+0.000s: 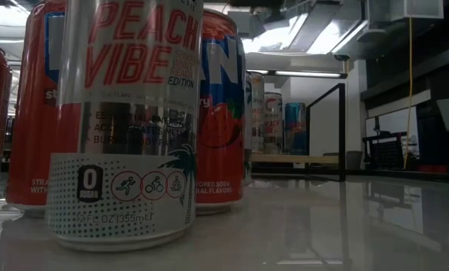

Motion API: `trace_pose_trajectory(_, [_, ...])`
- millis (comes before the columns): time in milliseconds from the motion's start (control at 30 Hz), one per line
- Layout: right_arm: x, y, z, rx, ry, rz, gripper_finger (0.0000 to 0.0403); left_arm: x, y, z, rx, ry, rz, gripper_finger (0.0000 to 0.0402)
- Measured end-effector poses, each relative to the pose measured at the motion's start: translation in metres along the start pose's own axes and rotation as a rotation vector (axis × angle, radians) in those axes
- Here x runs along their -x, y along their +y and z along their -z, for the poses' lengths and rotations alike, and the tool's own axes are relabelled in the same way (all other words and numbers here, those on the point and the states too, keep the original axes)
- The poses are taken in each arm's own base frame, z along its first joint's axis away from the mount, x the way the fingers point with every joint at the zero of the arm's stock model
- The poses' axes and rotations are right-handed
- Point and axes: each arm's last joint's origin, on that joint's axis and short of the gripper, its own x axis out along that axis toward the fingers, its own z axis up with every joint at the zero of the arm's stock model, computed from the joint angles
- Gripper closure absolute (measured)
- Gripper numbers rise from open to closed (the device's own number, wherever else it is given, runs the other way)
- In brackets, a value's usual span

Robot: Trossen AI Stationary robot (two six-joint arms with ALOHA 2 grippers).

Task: Place canned beverage on shelf
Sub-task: Put the white pink soda can onto the shelf aligned with the other white pink soda cans

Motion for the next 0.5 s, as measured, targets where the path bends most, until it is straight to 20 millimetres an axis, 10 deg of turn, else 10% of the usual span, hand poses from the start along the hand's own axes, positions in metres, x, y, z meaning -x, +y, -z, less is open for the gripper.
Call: trace_pose_trajectory(500, [-0.061,-0.015,0.032,-0.068,0.242,-0.042,0.0015,0.009,0.002,0.005,-0.008,0.042,-0.005,0.0122])
